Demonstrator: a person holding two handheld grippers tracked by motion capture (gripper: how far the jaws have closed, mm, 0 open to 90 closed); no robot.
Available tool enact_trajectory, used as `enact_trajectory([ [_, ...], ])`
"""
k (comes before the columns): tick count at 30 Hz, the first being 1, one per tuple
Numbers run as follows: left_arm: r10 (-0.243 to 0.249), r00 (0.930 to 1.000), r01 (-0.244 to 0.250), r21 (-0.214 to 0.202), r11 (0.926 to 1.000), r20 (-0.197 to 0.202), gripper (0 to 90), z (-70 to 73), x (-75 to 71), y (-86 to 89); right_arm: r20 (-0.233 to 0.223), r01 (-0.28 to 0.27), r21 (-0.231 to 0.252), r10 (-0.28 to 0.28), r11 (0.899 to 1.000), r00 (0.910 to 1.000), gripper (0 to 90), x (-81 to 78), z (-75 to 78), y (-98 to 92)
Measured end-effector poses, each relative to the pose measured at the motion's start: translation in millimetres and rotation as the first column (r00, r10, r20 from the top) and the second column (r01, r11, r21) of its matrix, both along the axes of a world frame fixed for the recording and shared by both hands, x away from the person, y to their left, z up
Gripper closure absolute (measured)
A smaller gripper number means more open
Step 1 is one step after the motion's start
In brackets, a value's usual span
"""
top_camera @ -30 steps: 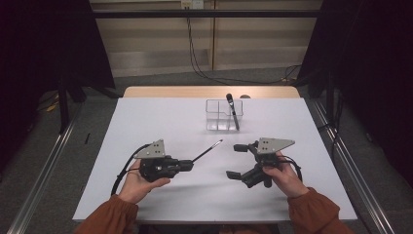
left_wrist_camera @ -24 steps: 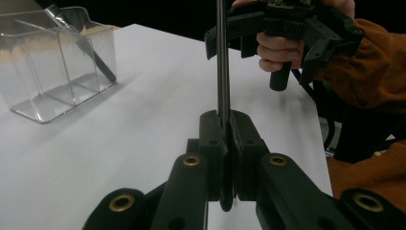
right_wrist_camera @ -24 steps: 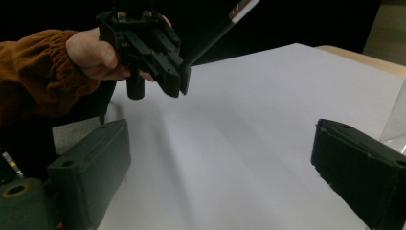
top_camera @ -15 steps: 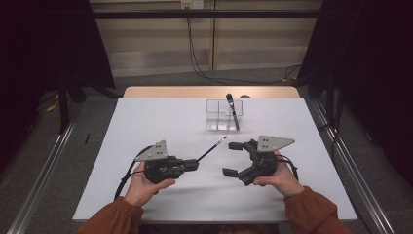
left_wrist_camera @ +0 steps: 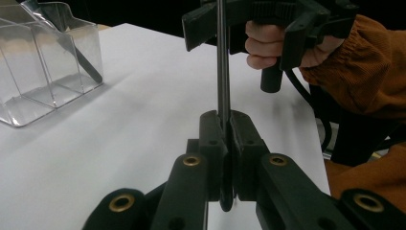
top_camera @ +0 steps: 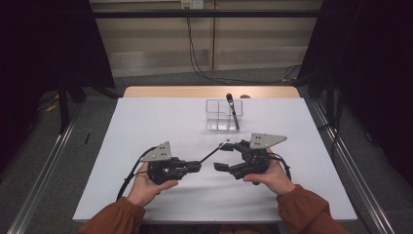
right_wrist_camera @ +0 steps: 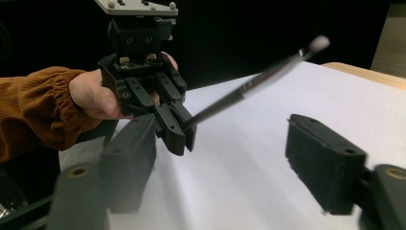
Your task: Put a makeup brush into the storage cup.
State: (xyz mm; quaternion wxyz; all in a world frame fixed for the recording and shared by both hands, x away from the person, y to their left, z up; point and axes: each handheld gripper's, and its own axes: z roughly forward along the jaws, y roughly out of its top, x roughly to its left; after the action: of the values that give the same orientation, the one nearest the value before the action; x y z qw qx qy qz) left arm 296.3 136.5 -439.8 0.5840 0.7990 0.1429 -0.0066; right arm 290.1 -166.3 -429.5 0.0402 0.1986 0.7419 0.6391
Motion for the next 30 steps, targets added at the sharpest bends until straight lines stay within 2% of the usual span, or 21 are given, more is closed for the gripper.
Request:
enact_trajectory([
  [2, -0.004, 1.0000, 0.004, 0.010, 0.9999, 0.000, 85.1, -0.8, 0.3, -0.4, -0.003, -0.005, 0.005, 0.005, 1.000, 1.0000, 32.1, -0.2, -0.4, 1.2],
  [5, -0.004, 1.0000, 0.004, 0.012, 0.9999, 0.003, 85.1, -1.0, -0.2, -1.6, -0.007, -0.014, 0.017, 0.014, 1.000, 0.9999, 43.6, -0.2, -0.5, 0.9],
  [7, 0.002, 1.0000, -0.002, 0.014, 0.9999, 0.007, 85.1, -1.3, 0.0, -1.7, -0.005, -0.013, 0.026, 0.013, 1.000, 0.9999, 47.5, -0.4, -0.2, 0.0],
  [12, -0.020, 0.9998, 0.020, 0.027, 0.9994, 0.005, 85.1, -3.4, -1.4, -4.8, -0.002, -0.008, 0.032, 0.008, 0.999, 1.0000, 52.3, -0.2, 0.1, -0.3],
  [14, -0.022, 0.9997, 0.022, 0.032, 0.9992, 0.005, 85.1, -3.9, -1.8, -5.5, -0.006, -0.019, 0.040, 0.019, 0.999, 0.9998, 61.8, 0.6, -1.0, -0.7],
  [17, -0.033, 0.9995, 0.033, 0.039, 0.9987, 0.001, 85.0, -4.7, -1.6, -5.8, -0.011, -0.024, 0.048, 0.025, 0.999, 0.9996, 68.1, 1.1, -1.8, -1.5],
  [24, -0.042, 0.9991, 0.042, 0.065, 0.9970, 0.007, 84.9, -7.5, -1.9, -8.4, -0.049, -0.040, 0.074, 0.044, 0.996, 0.9978, 71.1, 2.7, -3.6, -2.1],
  [30, -0.043, 0.9990, 0.042, 0.081, 0.9958, 0.011, 84.6, -9.3, -2.8, -10.6, -0.061, -0.049, 0.090, 0.054, 0.995, 0.9966, 77.7, 4.3, -4.2, -2.0],
])
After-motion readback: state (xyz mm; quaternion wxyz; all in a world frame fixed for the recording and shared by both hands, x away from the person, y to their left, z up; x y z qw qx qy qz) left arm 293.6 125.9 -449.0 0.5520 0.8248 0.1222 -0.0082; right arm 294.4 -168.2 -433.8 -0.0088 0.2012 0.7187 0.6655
